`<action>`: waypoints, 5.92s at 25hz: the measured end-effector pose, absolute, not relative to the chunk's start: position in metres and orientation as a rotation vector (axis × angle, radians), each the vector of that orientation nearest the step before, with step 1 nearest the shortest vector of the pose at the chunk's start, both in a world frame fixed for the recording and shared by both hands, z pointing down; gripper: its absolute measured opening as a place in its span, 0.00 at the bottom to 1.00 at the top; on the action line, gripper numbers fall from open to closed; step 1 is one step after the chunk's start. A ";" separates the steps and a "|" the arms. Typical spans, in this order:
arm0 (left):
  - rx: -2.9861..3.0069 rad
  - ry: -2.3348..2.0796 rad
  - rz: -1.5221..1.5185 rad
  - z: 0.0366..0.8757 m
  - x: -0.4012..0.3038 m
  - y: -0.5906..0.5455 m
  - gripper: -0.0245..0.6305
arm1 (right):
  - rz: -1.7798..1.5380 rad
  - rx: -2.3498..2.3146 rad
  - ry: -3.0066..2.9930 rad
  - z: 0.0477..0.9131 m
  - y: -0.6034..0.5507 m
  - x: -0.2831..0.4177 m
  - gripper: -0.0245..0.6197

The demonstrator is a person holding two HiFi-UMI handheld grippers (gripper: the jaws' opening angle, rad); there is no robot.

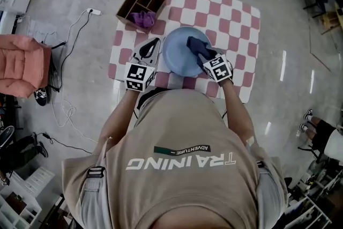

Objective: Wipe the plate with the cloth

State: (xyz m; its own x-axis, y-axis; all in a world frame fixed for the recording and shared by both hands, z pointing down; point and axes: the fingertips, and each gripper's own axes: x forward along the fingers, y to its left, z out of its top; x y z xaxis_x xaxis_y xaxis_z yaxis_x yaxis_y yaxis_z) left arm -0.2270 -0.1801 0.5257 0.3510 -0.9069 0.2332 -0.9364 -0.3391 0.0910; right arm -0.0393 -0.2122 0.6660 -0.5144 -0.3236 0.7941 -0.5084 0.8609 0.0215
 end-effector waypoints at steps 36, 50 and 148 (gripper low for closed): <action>2.380 -1.617 0.220 0.543 -0.290 -0.180 0.06 | 0.266 0.240 -1.989 0.716 -0.172 -0.176 0.25; 2.289 -1.713 0.205 0.542 -0.299 -0.164 0.06 | 0.309 0.433 -1.943 0.717 -0.257 -0.143 0.25; 2.375 -1.607 0.244 0.538 -0.239 -0.169 0.06 | 0.360 0.218 -2.155 0.684 -0.105 -0.147 0.25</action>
